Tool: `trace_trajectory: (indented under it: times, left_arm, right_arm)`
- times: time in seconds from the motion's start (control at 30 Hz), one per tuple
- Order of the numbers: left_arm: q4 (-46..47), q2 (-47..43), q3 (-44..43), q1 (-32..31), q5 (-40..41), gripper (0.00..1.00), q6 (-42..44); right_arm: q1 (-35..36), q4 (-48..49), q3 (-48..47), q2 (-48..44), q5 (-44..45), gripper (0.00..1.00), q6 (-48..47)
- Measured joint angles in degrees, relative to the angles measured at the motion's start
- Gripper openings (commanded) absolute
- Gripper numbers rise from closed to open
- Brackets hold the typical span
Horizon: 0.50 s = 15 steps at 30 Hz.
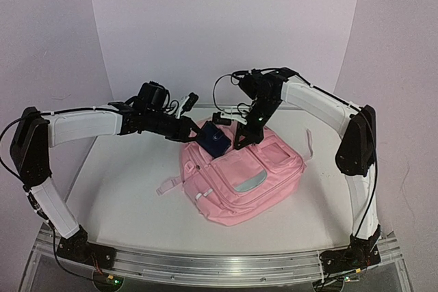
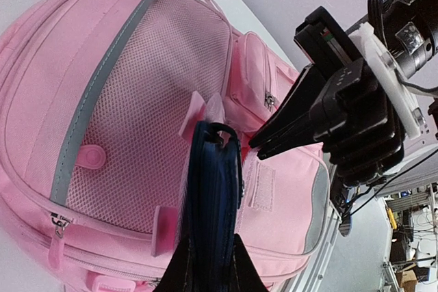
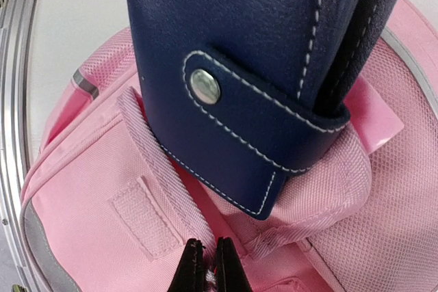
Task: Pack the student bag
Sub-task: Place the personal item in the student bag.
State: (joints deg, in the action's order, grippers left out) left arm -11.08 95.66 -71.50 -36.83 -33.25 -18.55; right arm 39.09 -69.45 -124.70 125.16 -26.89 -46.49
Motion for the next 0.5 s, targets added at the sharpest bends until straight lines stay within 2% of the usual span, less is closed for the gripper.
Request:
trace_trajectory:
  times: [0.5]
  left_arm:
    - [4.6,4.4,-0.7,3.0,-9.2,0.00,-5.0]
  right_arm:
    - [-0.9,-1.1,-0.4,0.0,-2.7,0.00,1.6]
